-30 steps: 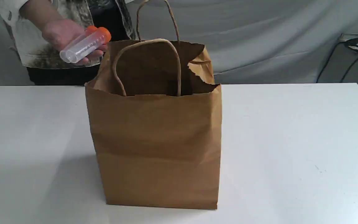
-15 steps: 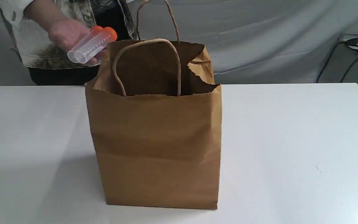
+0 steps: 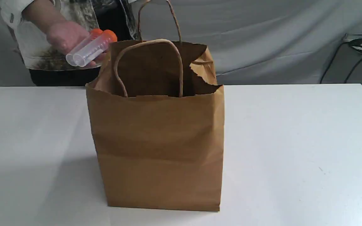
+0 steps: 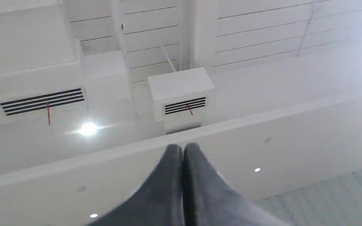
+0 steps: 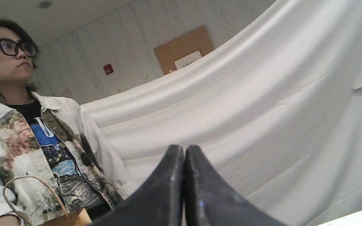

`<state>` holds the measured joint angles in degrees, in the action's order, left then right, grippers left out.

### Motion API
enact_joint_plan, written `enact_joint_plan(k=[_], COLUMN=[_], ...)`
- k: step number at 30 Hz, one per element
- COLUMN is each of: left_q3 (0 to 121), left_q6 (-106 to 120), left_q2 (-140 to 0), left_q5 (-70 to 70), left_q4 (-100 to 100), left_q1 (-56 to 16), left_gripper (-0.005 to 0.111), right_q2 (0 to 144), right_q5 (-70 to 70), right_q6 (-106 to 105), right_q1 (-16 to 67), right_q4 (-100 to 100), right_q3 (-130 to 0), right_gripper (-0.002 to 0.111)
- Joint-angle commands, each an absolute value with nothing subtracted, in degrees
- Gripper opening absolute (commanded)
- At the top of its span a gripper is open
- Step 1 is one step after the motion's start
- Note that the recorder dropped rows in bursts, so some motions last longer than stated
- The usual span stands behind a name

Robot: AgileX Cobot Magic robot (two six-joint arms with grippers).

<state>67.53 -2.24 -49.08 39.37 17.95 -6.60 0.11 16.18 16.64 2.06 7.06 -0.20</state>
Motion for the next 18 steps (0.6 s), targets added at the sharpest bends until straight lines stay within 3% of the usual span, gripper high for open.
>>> enact_joint_plan(k=[1, 11, 18], left_q3=[72.55, 83.7, 86.91], left_q6=[-7.24, -14.92, -27.39], left_q2=[-54.26, -68.56, -76.27], left_q5=[39.02, 28.28, 24.04], left_q4=[18.33, 15.92, 14.33], left_q1=[-6.91, -6.91, -6.91], left_gripper=[0.001, 0.001, 0.001], right_q2=[0.0, 0.0, 0.0], right_q5=[15.77, 14.58, 6.3], right_q6=[16.76, 16.76, 16.76], right_q1=[2.31, 2.27, 2.27], right_q4=[6.66, 6.66, 6.66], right_q3=[0.0, 0.0, 0.0], right_gripper=[0.0, 0.0, 0.0])
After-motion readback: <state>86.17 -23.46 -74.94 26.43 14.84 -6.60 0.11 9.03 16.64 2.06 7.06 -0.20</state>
